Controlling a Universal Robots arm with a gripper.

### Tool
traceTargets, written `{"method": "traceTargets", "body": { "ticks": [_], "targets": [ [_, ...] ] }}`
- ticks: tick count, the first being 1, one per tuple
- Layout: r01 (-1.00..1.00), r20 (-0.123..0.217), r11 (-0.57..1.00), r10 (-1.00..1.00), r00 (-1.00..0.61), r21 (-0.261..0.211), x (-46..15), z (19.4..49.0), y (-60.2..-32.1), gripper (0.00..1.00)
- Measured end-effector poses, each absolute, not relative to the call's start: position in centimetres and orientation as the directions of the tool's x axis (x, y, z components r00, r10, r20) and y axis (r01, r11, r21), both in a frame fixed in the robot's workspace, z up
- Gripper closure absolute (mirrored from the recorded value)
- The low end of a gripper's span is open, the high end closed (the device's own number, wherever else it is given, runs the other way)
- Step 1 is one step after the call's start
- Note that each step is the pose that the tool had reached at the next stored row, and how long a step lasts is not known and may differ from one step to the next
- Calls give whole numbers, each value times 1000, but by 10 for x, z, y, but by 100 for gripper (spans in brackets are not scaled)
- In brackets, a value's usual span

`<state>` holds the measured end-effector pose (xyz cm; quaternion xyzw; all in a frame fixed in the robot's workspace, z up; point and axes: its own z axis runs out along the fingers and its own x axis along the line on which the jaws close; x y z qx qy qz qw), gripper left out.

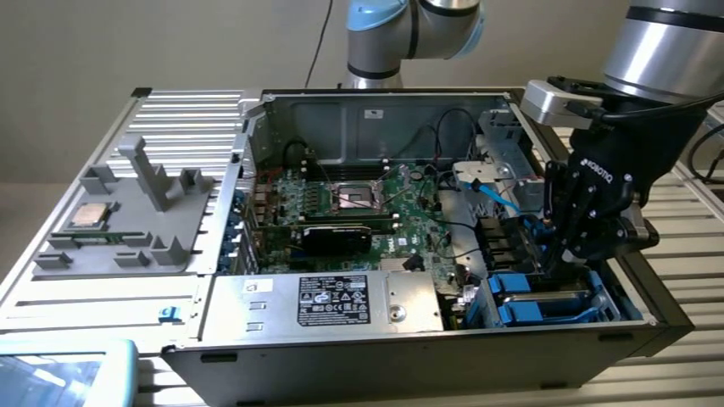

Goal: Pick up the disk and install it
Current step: 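Insert the first disk wire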

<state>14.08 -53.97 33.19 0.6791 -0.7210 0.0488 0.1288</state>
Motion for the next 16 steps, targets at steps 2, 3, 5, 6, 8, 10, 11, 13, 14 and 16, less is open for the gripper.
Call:
{"method": "traceTargets", "body": {
  "ticks": [2,3,5,6,8,10,11,13,14,16],
  "targets": [
    [-992,252,75,-967,-46,105,141,332,-540,84],
    [-992,252,76,-967,-47,105,141,332,-540,84],
    [-992,252,77,-966,-49,104,141,331,-540,84],
    [-991,252,78,-966,-50,104,141,331,-540,84],
    [-991,252,80,-966,-51,104,141,331,-540,84],
    [-991,252,81,-966,-53,104,141,330,-540,84],
    [-991,252,82,-966,-53,104,141,330,-540,84],
    [-991,252,83,-966,-55,103,141,330,-540,84],
    [-991,252,84,-966,-55,103,141,329,-540,84],
    [-991,252,85,-966,-57,103,141,329,-540,84]
  ]
}}
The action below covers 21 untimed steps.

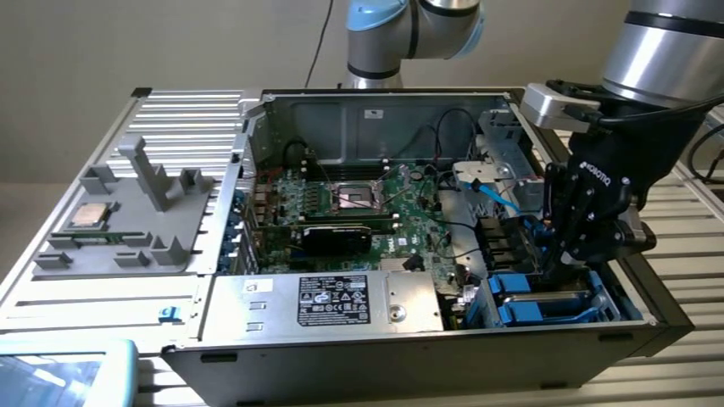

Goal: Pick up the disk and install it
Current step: 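Insert the first disk wire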

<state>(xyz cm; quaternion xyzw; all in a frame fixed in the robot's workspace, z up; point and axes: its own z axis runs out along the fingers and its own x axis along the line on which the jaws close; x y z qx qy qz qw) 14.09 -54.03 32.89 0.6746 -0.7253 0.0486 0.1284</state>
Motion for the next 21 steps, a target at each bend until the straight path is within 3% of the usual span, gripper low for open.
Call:
{"method": "traceTargets", "body": {
  "ticks": [21],
  "targets": [
    [-990,252,95,-965,-67,101,143,326,-540,84]
  ]
}}
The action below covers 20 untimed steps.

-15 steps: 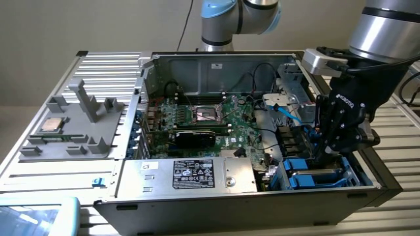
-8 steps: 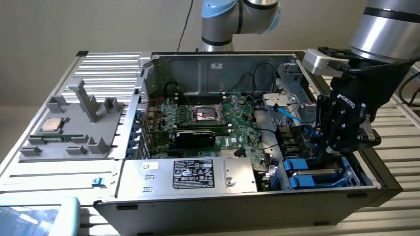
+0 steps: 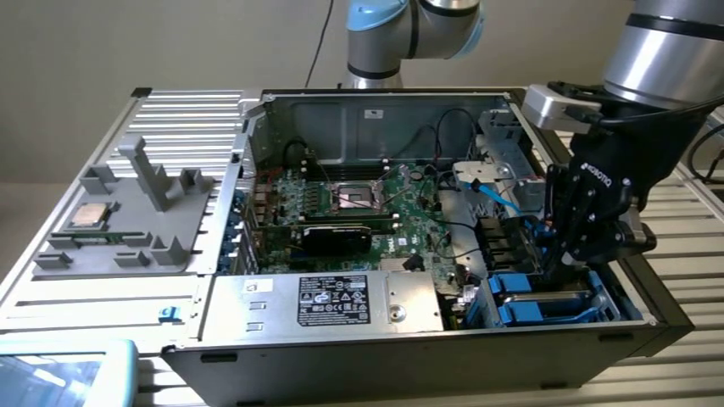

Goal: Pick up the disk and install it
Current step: 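Insert the first disk wire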

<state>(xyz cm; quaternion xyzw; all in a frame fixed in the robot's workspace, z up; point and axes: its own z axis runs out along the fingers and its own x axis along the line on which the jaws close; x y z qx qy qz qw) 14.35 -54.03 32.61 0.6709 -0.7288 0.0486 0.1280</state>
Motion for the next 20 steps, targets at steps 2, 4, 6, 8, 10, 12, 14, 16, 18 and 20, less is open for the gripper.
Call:
{"method": "traceTargets", "body": {
  "ticks": [2,4,6,8,10,12,14,16,18,20],
  "targets": [
    [-990,252,96,-965,-68,100,143,325,-540,84],
    [-990,252,96,-965,-68,100,143,325,-540,84],
    [-990,252,97,-965,-69,99,143,325,-540,84],
    [-990,252,97,-965,-69,99,143,325,-540,84],
    [-990,252,97,-965,-69,99,143,324,-540,84],
    [-990,252,97,-965,-70,99,143,324,-540,84],
    [-990,251,97,-965,-70,98,144,324,-540,84],
    [-990,250,97,-966,-70,98,144,326,-540,82],
    [-990,251,97,-965,-70,97,143,329,-540,75],
    [-991,252,98,-965,-71,97,143,335,-540,75]
  ]
}}
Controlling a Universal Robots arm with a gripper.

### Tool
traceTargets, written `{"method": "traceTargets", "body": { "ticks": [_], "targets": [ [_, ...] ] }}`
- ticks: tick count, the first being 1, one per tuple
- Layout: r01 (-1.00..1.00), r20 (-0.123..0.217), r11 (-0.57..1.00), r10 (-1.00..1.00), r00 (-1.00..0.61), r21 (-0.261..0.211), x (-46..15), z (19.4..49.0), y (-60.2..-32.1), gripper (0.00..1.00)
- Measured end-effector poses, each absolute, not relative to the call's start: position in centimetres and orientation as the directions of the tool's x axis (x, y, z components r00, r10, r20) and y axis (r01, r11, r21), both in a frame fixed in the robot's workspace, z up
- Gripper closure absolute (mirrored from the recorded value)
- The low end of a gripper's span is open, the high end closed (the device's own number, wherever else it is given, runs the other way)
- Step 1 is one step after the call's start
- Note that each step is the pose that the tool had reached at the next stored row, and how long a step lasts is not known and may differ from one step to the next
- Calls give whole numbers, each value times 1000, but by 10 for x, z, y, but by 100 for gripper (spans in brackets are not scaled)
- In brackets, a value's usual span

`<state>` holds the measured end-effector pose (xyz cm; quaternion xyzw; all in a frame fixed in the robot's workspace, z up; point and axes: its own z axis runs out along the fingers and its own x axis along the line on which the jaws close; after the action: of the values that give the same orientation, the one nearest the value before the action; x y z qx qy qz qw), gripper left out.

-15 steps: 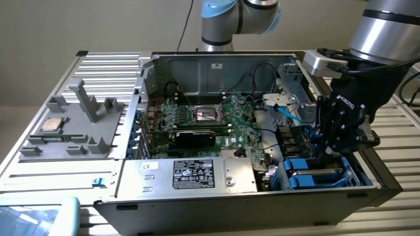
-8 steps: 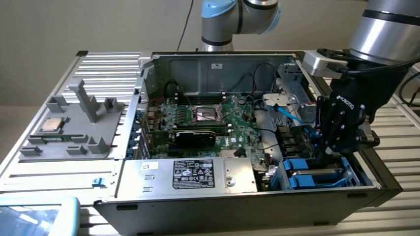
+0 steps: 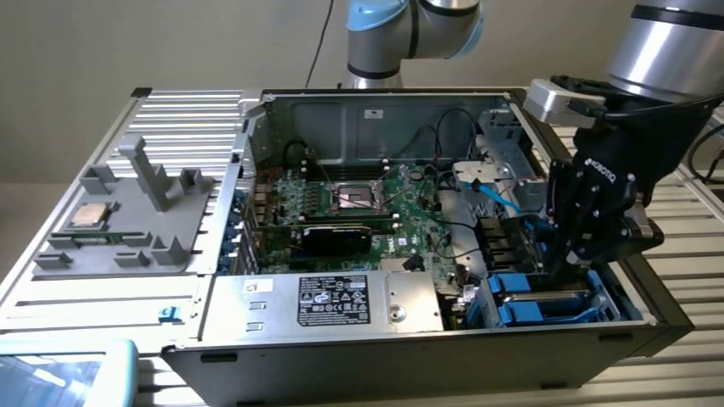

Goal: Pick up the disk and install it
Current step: 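Insert the first disk wire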

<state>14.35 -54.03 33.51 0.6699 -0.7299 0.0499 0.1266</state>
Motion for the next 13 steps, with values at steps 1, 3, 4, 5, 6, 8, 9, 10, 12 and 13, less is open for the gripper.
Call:
{"method": "traceTargets", "body": {
  "ticks": [1,3,4,5,6,8,9,10,12,13],
  "targets": [
    [-991,252,98,-965,-71,97,144,339,-540,75],
    [-991,254,98,-965,-71,97,147,347,-540,75],
    [-991,256,98,-964,-71,96,149,350,-540,75],
    [-991,257,98,-964,-71,96,150,354,-540,75],
    [-991,260,99,-963,-71,96,150,358,-540,75],
    [-991,265,99,-962,-71,95,150,364,-540,75],
    [-991,268,100,-961,-71,94,150,368,-539,75],
    [-991,271,100,-960,-71,93,150,371,-538,75],
    [-991,276,100,-958,-71,91,150,377,-535,75],
    [-991,279,100,-958,-72,90,150,380,-534,75]
  ]
}}
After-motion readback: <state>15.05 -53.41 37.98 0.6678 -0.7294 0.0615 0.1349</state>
